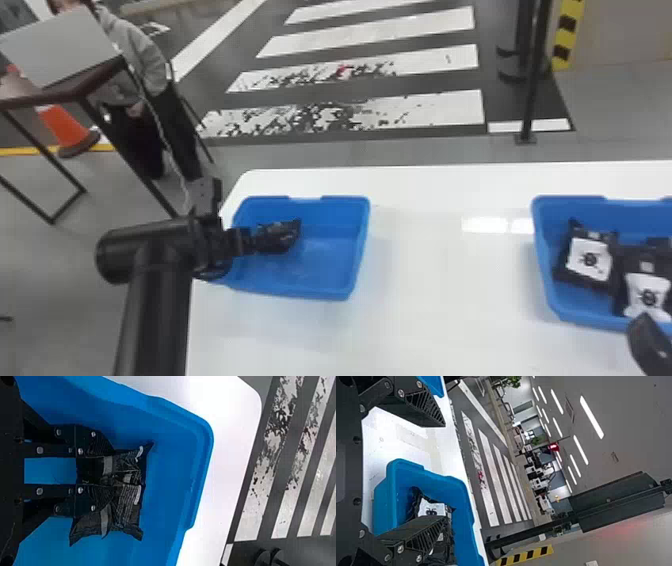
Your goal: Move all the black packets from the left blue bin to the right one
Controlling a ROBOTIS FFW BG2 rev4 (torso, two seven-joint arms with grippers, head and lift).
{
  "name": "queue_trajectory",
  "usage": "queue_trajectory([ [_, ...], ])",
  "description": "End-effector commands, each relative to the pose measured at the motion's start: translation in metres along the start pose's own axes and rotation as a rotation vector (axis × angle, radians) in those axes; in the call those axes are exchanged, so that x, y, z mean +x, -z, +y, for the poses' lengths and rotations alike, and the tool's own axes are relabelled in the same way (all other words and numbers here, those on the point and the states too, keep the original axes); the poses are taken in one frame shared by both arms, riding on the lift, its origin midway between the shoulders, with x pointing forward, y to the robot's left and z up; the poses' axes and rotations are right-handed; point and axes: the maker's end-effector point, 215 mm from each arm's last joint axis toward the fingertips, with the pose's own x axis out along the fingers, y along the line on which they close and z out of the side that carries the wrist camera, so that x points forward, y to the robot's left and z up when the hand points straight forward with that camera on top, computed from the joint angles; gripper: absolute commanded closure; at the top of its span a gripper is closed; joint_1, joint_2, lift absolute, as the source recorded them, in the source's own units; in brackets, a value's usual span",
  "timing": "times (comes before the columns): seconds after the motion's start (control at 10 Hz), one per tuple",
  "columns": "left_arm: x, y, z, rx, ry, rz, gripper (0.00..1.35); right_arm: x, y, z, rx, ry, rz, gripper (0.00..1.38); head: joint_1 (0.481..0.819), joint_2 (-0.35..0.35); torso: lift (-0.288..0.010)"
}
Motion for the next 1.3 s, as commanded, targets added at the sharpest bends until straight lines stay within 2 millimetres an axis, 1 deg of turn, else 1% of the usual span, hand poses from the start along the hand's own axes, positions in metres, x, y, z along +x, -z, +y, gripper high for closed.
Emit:
queue_trajectory([
  [0.0,-0.006,-0.009,-0.003,0.046,0.0,-0.047,1.21,0.0,0.003,0.0,0.007,-0.001,0.007,0.22,0.695,0.35,-0.138],
  [0.1,-0.022,-0.017,-0.013,0.069,0.013,-0.086,1.21,0.0,0.003,0.0,0.011,-0.003,0.006,0.22,0.695,0.35,-0.138],
  [0.2,-0.035,-0.016,-0.032,0.078,0.059,-0.121,1.21,0.0,0.003,0.0,0.011,-0.003,0.006,0.22,0.695,0.35,-0.138],
  [0.3,-0.059,-0.015,-0.056,0.094,0.12,-0.171,1.21,0.001,0.0,0.001,0.012,-0.004,0.0,0.22,0.695,0.349,-0.138],
  [0.4,-0.085,-0.017,-0.079,0.121,0.175,-0.224,1.21,0.001,-0.001,0.002,0.012,-0.009,-0.002,0.22,0.695,0.33,-0.138],
  [0.5,-0.11,-0.015,-0.104,0.153,0.227,-0.263,1.21,0.002,-0.004,0.003,0.016,-0.014,-0.008,0.22,0.695,0.307,-0.138],
  [0.6,-0.134,-0.01,-0.144,0.18,0.326,-0.301,1.21,0.004,-0.006,0.006,0.024,-0.028,-0.014,0.22,0.695,0.281,-0.138],
  [0.7,-0.152,-0.001,-0.18,0.197,0.417,-0.318,1.21,0.008,-0.009,0.01,0.033,-0.051,-0.019,0.22,0.695,0.243,-0.138],
  [0.8,-0.168,0.015,-0.22,0.209,0.518,-0.32,1.21,0.013,-0.017,0.019,0.045,-0.084,-0.032,0.22,0.695,0.218,-0.138],
  [1.0,-0.184,0.04,-0.277,0.224,0.659,-0.297,1.21,0.027,-0.024,0.04,0.056,-0.173,-0.019,0.22,0.695,0.131,-0.138],
  [1.1,-0.188,0.05,-0.301,0.232,0.716,-0.277,1.21,0.033,-0.024,0.05,0.061,-0.218,0.0,0.22,0.695,0.097,-0.138],
  [1.2,-0.192,0.057,-0.319,0.238,0.761,-0.261,1.21,0.039,-0.027,0.059,0.063,-0.258,0.01,0.22,0.695,0.069,-0.138],
])
